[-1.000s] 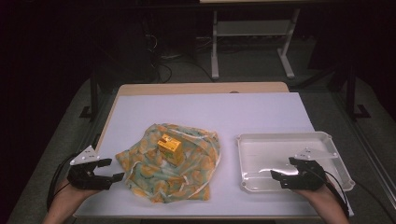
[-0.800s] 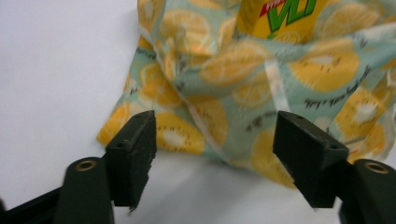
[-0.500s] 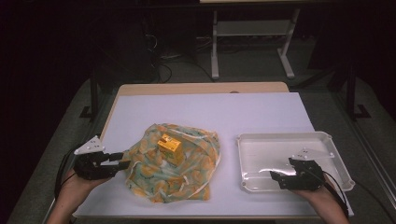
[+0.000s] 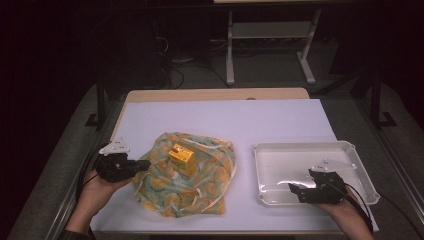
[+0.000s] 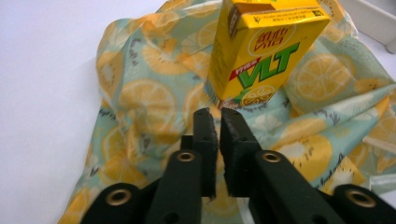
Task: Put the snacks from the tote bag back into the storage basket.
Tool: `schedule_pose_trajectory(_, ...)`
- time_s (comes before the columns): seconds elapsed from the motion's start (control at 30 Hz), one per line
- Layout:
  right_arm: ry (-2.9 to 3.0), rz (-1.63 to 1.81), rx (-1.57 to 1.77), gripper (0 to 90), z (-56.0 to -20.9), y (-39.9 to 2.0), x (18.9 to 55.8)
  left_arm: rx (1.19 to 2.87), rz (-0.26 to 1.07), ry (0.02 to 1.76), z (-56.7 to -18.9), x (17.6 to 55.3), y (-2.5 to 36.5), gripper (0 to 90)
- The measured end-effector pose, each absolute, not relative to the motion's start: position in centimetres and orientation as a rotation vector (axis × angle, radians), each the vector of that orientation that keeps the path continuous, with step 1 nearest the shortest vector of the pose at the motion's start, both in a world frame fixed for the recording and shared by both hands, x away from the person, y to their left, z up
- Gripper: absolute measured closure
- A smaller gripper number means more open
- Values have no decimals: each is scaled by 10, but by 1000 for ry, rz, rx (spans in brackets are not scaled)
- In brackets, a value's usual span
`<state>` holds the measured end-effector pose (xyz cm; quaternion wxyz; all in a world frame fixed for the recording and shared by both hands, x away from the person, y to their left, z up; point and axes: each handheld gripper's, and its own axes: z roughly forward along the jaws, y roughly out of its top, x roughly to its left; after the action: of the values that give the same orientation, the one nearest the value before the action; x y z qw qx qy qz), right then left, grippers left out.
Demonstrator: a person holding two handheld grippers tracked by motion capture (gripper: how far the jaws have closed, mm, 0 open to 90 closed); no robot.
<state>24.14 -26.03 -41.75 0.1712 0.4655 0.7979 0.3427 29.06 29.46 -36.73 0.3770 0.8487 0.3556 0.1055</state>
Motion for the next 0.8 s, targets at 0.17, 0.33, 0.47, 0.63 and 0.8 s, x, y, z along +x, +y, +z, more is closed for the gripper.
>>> schedule_pose_trajectory(0.17, 2265, 975, 1322, 127, -417, -260, 241, 2183, 258, 882, -368, 300, 280, 896)
schedule_pose_trajectory(0.33, 2267, 974, 1319, 128, -417, -260, 241, 2197, 259, 861, -370, 309, 271, 897)
schedule_pose_trajectory(0.47, 2272, 972, 1312, 128, -417, -260, 241, 2184, 250, 876, -373, 313, 266, 897)
schedule_pose_trajectory(0.63, 2279, 972, 1301, 128, -416, -259, 241, 2188, 258, 868, -376, 322, 258, 897)
schedule_pose_trajectory(0.8, 2282, 971, 1302, 128, -416, -259, 241, 2201, 259, 862, -379, 326, 254, 897)
